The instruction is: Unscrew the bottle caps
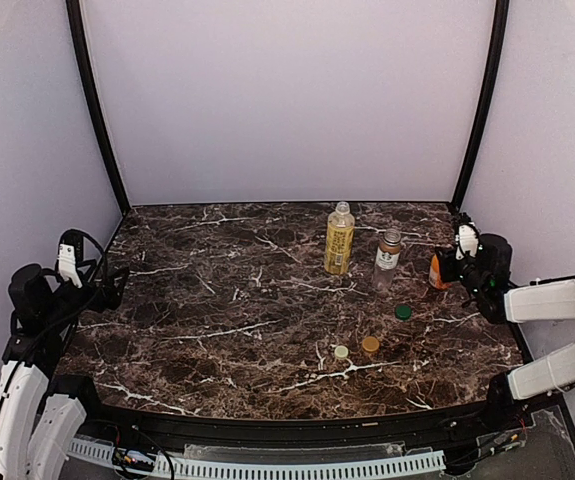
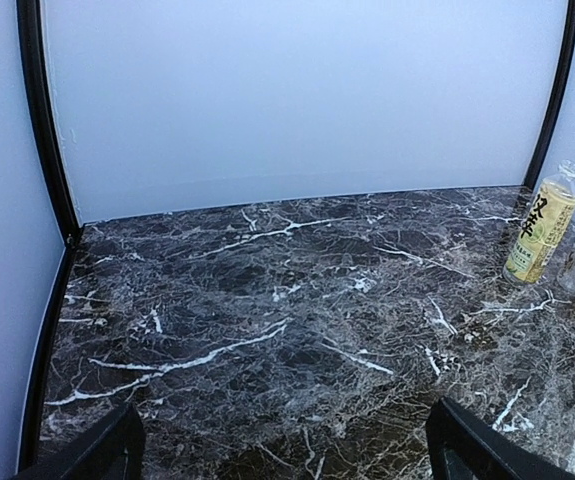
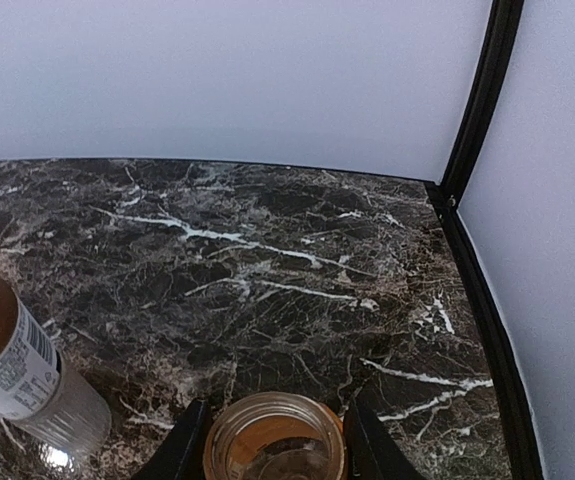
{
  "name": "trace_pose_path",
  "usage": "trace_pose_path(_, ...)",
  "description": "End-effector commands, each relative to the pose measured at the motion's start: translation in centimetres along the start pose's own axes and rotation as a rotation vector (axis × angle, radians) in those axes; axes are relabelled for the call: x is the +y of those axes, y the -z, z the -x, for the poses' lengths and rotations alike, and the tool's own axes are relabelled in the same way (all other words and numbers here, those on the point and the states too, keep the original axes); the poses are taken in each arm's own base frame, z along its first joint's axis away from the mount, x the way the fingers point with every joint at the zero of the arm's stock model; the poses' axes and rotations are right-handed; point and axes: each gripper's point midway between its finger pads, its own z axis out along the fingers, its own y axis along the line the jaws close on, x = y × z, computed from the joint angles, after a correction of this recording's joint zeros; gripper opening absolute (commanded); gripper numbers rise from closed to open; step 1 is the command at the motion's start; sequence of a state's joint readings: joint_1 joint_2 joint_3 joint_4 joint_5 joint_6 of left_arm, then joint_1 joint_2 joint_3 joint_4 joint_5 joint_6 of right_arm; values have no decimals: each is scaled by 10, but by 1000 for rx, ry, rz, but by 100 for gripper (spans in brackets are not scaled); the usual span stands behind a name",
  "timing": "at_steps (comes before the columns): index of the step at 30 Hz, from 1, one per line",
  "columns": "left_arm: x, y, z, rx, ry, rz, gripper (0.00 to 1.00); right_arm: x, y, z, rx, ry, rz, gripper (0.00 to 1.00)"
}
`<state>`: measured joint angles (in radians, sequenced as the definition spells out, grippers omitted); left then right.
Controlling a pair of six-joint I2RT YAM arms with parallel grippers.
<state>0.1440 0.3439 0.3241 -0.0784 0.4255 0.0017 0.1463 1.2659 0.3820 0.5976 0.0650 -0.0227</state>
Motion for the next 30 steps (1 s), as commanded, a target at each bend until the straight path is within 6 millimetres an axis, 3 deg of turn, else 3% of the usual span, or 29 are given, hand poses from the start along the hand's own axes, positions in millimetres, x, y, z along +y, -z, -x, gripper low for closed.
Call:
trace_pose_path(1, 5, 0, -12, 23, 48, 15, 99, -16, 7, 58, -242, -127, -62, 0)
trace_pose_path(5, 9, 1, -10, 12, 56, 29, 99, -16, 5, 46, -168, -263, -77, 0)
trace_pose_path(12, 11, 1, -10, 4, 69, 33, 99, -16, 19, 40, -193, -286, -182, 0)
trace_pose_path(16, 11, 1, -7, -15, 66, 37, 99, -1, 19, 23, -126, -289, -242, 0)
trace_pose_path(23, 11, 2, -8, -15, 67, 39, 99, -4, 21, -10, -108, -348, -304, 0)
trace_pose_path(26, 10, 2, -8, -15, 69, 36, 99, -3, 20, -11, -139, -324, -292, 0)
trace_pose_path(30, 11, 2, -9, -12, 70, 38, 99, 14, 14, -8, -179, -248, -204, 0)
